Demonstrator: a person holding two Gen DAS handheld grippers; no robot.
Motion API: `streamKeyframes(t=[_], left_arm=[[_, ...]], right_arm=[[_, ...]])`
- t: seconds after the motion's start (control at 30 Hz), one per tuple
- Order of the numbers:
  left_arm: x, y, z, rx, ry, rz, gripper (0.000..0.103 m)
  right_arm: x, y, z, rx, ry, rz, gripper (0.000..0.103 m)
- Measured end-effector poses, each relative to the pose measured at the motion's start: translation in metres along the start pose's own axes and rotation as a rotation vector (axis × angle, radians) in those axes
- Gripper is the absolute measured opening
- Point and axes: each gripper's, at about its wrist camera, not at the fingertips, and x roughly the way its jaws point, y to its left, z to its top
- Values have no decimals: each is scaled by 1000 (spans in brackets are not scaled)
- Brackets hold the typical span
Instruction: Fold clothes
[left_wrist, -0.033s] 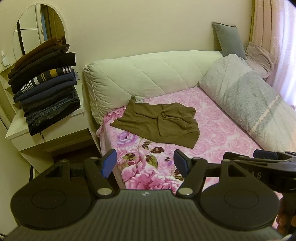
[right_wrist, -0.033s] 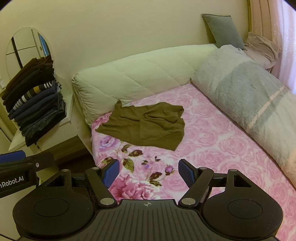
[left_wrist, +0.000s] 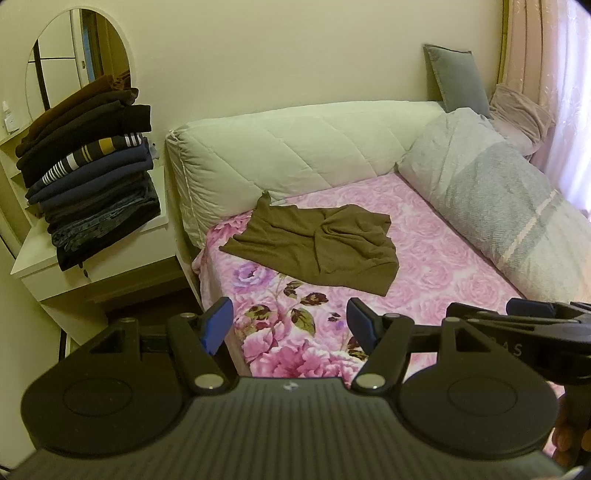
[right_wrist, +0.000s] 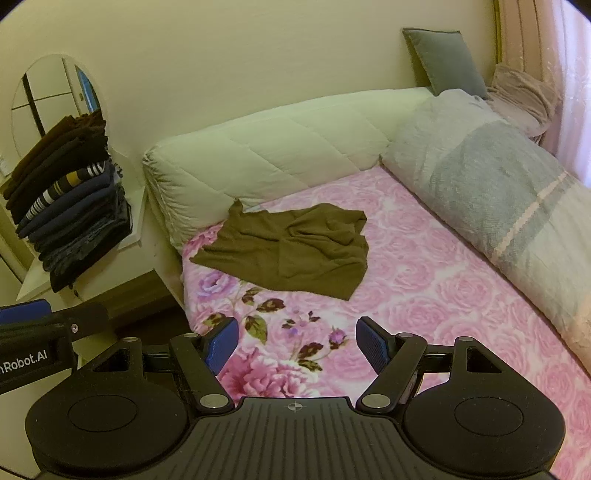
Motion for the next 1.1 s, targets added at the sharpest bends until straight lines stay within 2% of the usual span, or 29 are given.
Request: streamKeyframes(t=[0.4, 1.1], left_arm=[[-5, 2, 3, -4, -6, -8, 64], [-18, 15, -3, -10, -31, -33, 64]], right_arm=[[-4, -11, 1, -9, -1, 1, 73], [-18, 13, -9, -19, -31, -22, 73]])
